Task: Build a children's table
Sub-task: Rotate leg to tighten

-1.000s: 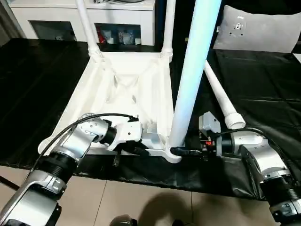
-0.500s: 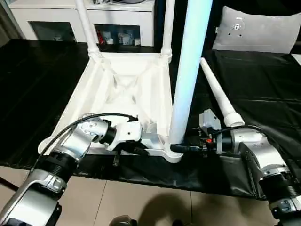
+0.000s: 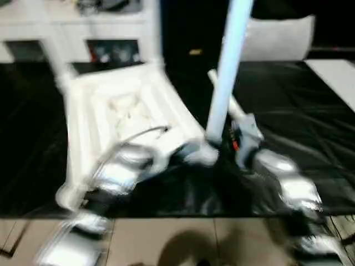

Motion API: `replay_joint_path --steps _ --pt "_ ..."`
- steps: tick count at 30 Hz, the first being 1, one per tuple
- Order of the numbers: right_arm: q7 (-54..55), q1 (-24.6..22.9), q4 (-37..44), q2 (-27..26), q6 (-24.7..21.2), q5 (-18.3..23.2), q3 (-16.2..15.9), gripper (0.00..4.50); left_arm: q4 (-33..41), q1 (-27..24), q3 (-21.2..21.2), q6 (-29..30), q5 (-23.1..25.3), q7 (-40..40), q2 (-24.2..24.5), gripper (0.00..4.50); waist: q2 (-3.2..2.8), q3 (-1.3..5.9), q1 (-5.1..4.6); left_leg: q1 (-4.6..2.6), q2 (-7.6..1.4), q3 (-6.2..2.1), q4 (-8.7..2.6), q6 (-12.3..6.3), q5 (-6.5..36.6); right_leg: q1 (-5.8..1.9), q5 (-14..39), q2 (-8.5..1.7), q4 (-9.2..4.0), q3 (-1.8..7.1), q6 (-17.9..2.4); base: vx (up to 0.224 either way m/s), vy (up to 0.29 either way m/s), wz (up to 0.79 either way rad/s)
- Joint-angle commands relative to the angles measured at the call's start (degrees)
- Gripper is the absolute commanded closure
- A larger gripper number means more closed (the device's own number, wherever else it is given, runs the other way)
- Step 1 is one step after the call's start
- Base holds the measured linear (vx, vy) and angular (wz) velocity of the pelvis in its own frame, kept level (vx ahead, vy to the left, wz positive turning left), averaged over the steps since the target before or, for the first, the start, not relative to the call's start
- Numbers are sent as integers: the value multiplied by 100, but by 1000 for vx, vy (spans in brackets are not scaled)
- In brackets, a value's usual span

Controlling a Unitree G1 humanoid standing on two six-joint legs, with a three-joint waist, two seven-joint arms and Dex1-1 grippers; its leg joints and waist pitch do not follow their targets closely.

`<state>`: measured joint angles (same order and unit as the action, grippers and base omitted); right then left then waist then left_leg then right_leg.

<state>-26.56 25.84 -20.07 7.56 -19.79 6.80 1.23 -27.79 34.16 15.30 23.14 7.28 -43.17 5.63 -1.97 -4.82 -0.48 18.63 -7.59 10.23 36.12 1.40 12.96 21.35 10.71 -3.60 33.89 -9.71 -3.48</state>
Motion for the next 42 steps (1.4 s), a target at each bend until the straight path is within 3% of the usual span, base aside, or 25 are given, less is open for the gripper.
replay_joint_path --steps 1,2,3,4,5,6,7,8,9,10,11,13,14,19,21,24,28,30,32,33,37,40,42 --pt "395 167 -450 -514 -175 128 -266 248 275 422 63 -148 -247 425 -563 450 130 342 181 325 -119 -222 -49 -346 420 -349 4706 -957 -957 382 959 19 -36 -18" --pt "553 232 -538 -582 -158 105 -221 248 236 454 79 -165 -164 524 -595 450 11 411 193 366 -196 -259 -206 -400 267 -402 4131 -849 -929 326 933 38 1 -34" --pt "642 271 -591 -604 -139 63 -220 248 214 470 109 -211 -103 538 -572 450 -22 411 153 448 -350 -370 -319 -472 274 -418 3467 -753 -872 286 866 38 1 -34" --pt "699 297 -625 -618 -127 36 -219 248 200 479 129 -240 -63 548 -557 450 -163 535 42 227 -871 -628 -447 -630 351 -300 1392 -697 -602 301 209 0 0 0" --pt "686 307 -632 -637 -11 0 -224 248 196 490 160 -282 21 552 -472 450 -163 535 42 227 -871 -628 -447 -630 351 -300 1392 -697 -602 301 209 0 0 0" --pt "597 288 -598 -664 62 72 -168 248 201 489 186 -325 91 523 -366 450 -137 547 43 195 -914 -610 -441 -674 423 -251 751 -781 -519 379 -111 0 0 0" --pt "577 241 -514 -699 147 97 -55 192 233 471 202 -327 200 505 -231 450 -66 515 61 217 -699 -461 -392 -570 703 -259 1008 -858 -619 420 -302 0 0 0" --pt "565 210 -468 -674 200 91 -31 178 242 458 203 -338 230 491 -169 450 -70 506 127 278 -501 -364 -360 -512 675 -363 1547 -856 -702 362 -259 0 0 0" --pt "486 143 -372 -593 285 89 -12 178 245 430 204 -381 265 433 -46 450 -59 481 142 292 -470 -344 -351 -535 625 -362 1833 -842 -755 336 -132 0 0 0" --pt "433 107 -323 -550 310 105 -1 172 243 416 210 -410 278 395 14 450 -75 472 184 271 -475 -338 -369 -572 556 -345 2187 -773 -818 286 110 0 0 0" --pt "388 82 -289 -521 323 123 8 158 241 406 216 -429 286 370 55 450 -94 476 185 240 -569 -385 -414 -597 547 -321 2188 -726 -821 253 239 0 0 0" --pt "117 -51 -129 -249 561 163 1 131 231 332 276 -592 251 142 276 450 -126 498 203 186 -715 -458 -436 -594 645 -287 1956 -746 -789 264 286 0 0 0" --pt "-68 -111 -58 -95 670 211 23 124 222 295 302 -694 213 -2 390 450 -132 514 218 176 -781 -489 -453 -592 656 -280 1666 -776 -723 302 192 0 0 0" --pt "-749 -233 120 338 803 421 175 80 120 240 340 -1080 119 -437 708 450 -115 522 312 212 -713 -429 -440 -576 611 -320 1462 -830 -688 344 -19 0 0 0" --pt "-1431 -321 253 750 829 531 130 68 3 208 362 -1346 44 -826 931 450 -103 517 347 219 -702 -423 -436 -613 605 -330 1549 -815 -694 337 50 0 0 0" --pt "-1727 -354 285 939 793 585 87 42 -50 198 380 -1489 -1 -1020 1034 450 -115 528 407 200 -724 -427 -439 -635 565 -318 1540 -794 -691 329 114 0 0 0" --pt "-2665 -493 499 1441 748 701 -245 10 -124 185 471 -1743 -132 -1598 1322 450 -97 525 465 202 -697 -407 -432 -626 611 -322 1638 -787 -699 319 120 0 0 0" --pt "-3128 -504 548 1649 718 761 -386 10 -152 166 551 -2024 -234 -2072 1493 450 -80 539 479 202 -711 -409 -436 -634 561 -320 1637 -787 -694 319 123 0 0 0" --pt "-3469 -485 539 1809 804 723 -529 10 -202 168 636 -2380 -272 -2417 1631 450 -86 542 563 179 -718 -394 -430 -652 560 -295 1746 -777 -698 317 190 0 0 0" --pt "-3623 -452 497 1874 893 668 -621 10 -231 185 710 -2584 -279 -2652 1725 450 -55 540 598 174 -727 -395 -436 -635 563 -284 1772 -782 -705 316 191 0 0 0" --pt "-3792 -338 379 1864 1025 624 -696 10 -247 234 802 -2764 -278 -2959 1834 450 -84 551 686 141 -792 -401 -450 -559 521 -262 1703 -803 -678 334 84 0 0 0" --pt "-4011 -237 330 1829 930 813 -725 10 -247 280 866 -2893 -305 -3175 1862 450 -57 551 738 148 -807 -394 -456 -542 503 -273 1659 -832 -654 346 21 0 0 0" --pt "-4065 -226 325 1829 911 842 -737 34 -246 285 883 -2919 -304 -3207 1868 450 -61 552 759 142 -805 -386 -454 -528 508 -265 1688 -838 -656 356 33 0 0 0"
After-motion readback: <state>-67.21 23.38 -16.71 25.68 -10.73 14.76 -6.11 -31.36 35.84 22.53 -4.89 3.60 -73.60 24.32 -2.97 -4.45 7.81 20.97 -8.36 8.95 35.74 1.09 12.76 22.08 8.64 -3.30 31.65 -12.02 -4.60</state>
